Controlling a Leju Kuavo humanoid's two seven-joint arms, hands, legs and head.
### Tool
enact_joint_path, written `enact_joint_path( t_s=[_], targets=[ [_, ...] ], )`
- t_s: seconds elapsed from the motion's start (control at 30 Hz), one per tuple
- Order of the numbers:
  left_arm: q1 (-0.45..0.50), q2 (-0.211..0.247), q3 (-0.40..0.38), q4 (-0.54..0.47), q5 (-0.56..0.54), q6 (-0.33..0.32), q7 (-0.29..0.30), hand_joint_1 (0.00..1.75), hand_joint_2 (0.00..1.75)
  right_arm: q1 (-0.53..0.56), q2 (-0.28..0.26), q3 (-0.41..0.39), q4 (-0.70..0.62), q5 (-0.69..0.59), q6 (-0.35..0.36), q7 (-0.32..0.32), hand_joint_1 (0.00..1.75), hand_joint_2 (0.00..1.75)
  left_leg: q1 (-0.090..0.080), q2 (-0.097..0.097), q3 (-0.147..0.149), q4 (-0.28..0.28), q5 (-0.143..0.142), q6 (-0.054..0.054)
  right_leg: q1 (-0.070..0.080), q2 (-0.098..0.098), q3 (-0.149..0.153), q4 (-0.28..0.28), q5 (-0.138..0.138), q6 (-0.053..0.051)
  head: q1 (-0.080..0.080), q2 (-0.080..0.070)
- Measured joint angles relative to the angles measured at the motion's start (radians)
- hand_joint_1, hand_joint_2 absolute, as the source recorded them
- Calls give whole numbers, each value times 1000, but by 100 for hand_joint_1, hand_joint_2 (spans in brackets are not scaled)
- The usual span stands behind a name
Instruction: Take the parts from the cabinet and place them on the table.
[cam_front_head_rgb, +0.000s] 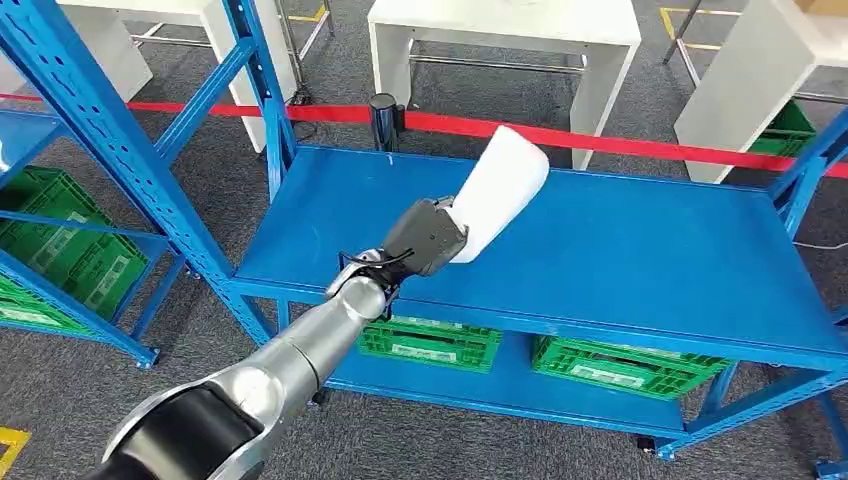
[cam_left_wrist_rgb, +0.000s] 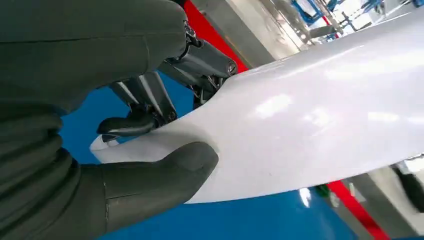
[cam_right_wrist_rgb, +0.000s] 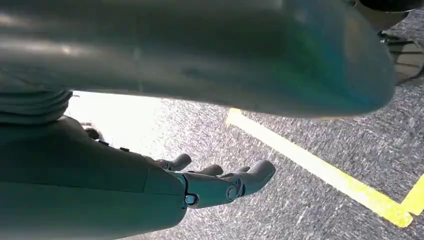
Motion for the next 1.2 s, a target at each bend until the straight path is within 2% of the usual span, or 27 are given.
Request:
enact_joint_path(
  t_s=[0.1,0.27,0.57,0.8,0.83,0.87,0.9,0.93,1.0,1.03,1.07,1.1,1.13,1.17,1.2],
  targets=[
    [35,0,0,-47,96,-25,-55,175,175,9,0,-8,0,-3,0,-2,0,0,0,0,0,0,0,0,0,0,0,0,0,0,0,0],
    [95,3,-19,-176,245,-48,-65,175,175,20,-2,-22,0,-6,-1,-2,0,0,0,0,0,0,-1,0,0,0,0,0,-1,1,0,0],
    [136,10,-47,-276,285,-56,-66,175,175,25,-5,-32,0,-8,-1,-2,0,0,0,0,0,0,-1,0,0,0,0,0,-1,1,0,0],
    [221,34,-90,-439,400,-41,-66,175,175,37,-5,-47,0,-16,-8,0,0,0,-11,-1,-1,8,-8,15,-10,0,5,-3,-1,16,0,0],
    [231,36,-95,-459,407,-34,-66,175,175,39,-5,-49,0,-15,-9,0,0,0,-11,0,1,4,-6,18,-9,0,6,-5,0,19,0,0],
    [245,39,-100,-481,409,-29,-66,175,175,41,-5,-50,0,-15,-9,0,0,0,-1,3,9,-13,2,26,-11,0,6,0,-10,20,0,0],
    [255,44,-105,-499,415,-28,-68,175,175,44,-6,-52,0,-14,-9,0,0,0,0,5,11,-19,5,29,-11,-1,-2,23,-31,21,0,0],
    [265,47,-106,-516,419,-29,-68,175,175,44,-6,-53,0,-12,-9,0,0,0,1,7,10,-19,6,32,-10,0,-29,83,-73,24,1,0],
    [289,60,-113,-545,420,-35,-68,175,175,47,-6,-55,0,-11,-9,1,0,0,0,10,7,-18,6,33,-12,0,-99,239,-149,29,2,0],
    [303,67,-117,-555,420,-37,-68,175,175,49,-6,-55,0,-9,-9,1,0,0,1,12,4,-16,6,32,-12,0,-126,297,-163,31,2,0],
    [314,73,-119,-568,420,-39,-68,175,175,51,-6,-56,0,-8,-9,1,0,0,2,12,0,-13,8,29,-13,-1,-128,305,-151,33,2,0],
    [322,77,-119,-578,422,-40,-68,175,175,52,-6,-56,0,-6,-9,1,0,0,5,12,-6,-9,10,27,-15,-1,-105,262,-116,35,2,0],
    [326,82,-119,-589,422,-41,-68,175,175,52,-8,-56,0,-3,-9,1,0,0,8,11,-12,-3,11,23,-17,-1,-66,184,-74,37,2,0],
    [328,85,-119,-601,422,-41,-68,175,175,51,-8,-56,0,-1,-9,1,0,0,11,10,-20,7,12,18,-21,-2,-11,84,-35,41,2,0],
    [328,88,-120,-610,419,-41,-68,175,175,48,-8,-56,0,3,-9,1,0,0,12,9,-27,16,14,9,-23,-3,17,16,-47,42,2,0]
  ],
)
